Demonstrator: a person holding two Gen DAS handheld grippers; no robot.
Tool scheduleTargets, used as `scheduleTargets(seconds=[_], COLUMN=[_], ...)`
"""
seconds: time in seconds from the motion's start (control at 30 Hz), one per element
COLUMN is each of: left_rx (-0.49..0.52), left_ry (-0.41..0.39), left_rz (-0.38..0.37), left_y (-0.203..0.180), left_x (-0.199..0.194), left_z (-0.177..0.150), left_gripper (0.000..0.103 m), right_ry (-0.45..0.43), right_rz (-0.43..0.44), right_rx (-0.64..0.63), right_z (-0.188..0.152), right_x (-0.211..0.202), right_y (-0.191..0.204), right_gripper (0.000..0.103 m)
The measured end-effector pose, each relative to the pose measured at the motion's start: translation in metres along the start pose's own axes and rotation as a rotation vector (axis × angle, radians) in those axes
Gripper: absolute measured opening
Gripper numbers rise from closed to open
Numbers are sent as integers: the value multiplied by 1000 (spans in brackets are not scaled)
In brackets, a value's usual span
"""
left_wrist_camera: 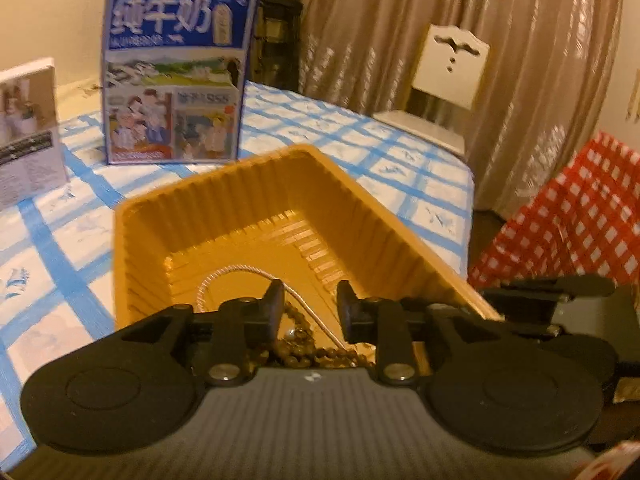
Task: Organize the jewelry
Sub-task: 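Lower the left tool onto the dark green bead necklace and grasp it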
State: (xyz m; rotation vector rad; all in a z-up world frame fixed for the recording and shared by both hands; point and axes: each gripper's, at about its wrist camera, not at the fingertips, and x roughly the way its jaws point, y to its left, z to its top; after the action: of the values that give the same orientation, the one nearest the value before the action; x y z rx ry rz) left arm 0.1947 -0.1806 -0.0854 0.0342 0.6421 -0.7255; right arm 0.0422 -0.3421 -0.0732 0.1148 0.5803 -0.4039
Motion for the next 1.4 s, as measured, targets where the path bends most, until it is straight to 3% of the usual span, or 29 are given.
scheduleTargets(seconds=[0.17, 0.4, 0.67, 0.77, 0.97, 1.27, 1.4], left_rx=[-62, -140, -238, -279, -307, -346, -337], left_ry=[-73, -128, -31, 22, 92, 142, 175], left_rz=[47, 216, 461, 522, 564, 577, 615], left_y=[16, 59, 119, 134, 149, 170, 178], left_x=[-30, -92, -154, -165, -161, -120, -102], left_z=[8, 0, -51, -73, -96, -97, -99], left_gripper=[29, 37, 51, 55, 59, 69, 73], right_ry=[0, -3, -4, -3, 0, -1, 0], right_rz=[-1, -3, -4, -4, -6, -6, -8], right_rx=[0, -4, -8, -11, -15, -19, -22], right_z=[0, 2, 2, 2, 2, 1, 1], right_x=[0, -1, -1, -1, 0, 0, 0], right_y=[0, 1, 1, 1, 1, 1, 1], right_gripper=[6, 6, 6, 6, 6, 6, 6])
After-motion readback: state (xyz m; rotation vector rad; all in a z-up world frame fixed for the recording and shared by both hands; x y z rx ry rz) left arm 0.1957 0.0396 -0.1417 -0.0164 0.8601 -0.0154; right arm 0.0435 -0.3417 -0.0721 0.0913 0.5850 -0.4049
